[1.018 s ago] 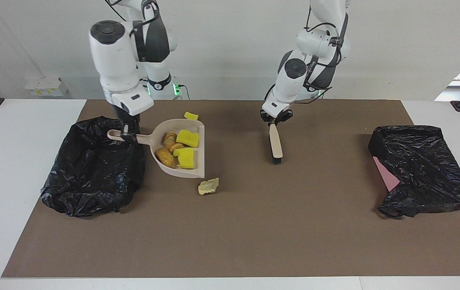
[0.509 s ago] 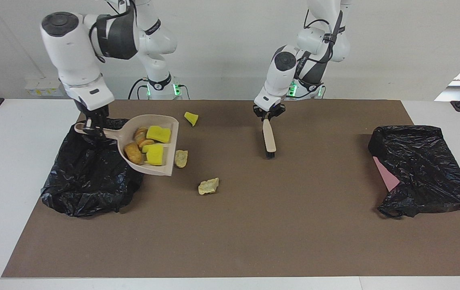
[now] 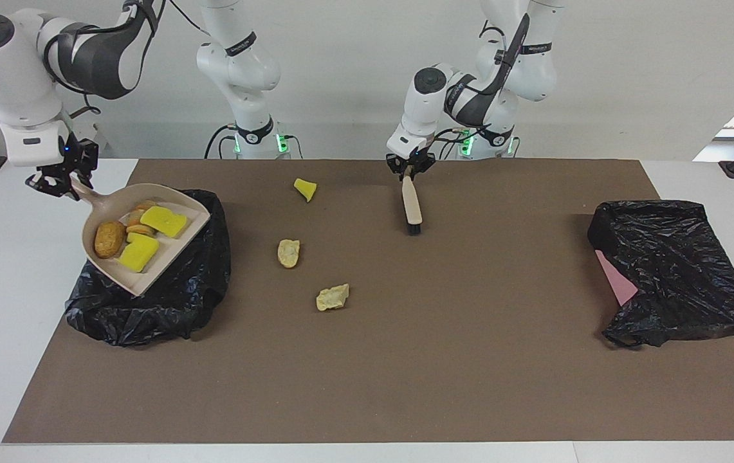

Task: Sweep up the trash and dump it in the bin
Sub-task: 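Tip the dustpan into the bag while the left gripper releases the brush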

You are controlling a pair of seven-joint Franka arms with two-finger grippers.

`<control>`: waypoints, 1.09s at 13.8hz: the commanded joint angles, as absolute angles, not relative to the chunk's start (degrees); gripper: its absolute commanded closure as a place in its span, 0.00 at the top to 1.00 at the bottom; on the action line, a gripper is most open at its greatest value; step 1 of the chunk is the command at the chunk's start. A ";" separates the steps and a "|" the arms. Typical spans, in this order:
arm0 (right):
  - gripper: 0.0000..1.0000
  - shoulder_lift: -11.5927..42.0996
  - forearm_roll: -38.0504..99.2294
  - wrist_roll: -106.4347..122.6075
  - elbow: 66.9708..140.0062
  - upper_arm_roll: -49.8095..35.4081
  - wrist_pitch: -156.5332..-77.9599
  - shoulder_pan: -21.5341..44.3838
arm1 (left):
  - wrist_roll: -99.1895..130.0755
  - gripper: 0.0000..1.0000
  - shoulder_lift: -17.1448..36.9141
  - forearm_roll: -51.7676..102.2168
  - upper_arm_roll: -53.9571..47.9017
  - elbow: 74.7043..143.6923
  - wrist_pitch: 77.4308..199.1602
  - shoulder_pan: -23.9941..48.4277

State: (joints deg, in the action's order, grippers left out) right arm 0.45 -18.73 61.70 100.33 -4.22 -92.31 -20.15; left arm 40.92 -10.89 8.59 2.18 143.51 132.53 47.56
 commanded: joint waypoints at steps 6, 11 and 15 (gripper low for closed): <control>0.00 4.74 -30.91 50.63 96.16 -4.75 -82.62 -13.81 | 20.32 1.00 -5.81 7.47 2.29 129.67 125.96 29.03; 0.00 7.29 -38.13 51.33 92.55 -5.36 -78.67 -9.58 | 12.58 1.00 -0.62 7.38 2.46 115.60 116.03 20.84; 0.00 7.03 -41.21 53.78 91.15 -5.36 -78.22 -9.14 | 5.91 1.00 1.75 7.29 2.46 107.16 109.88 14.52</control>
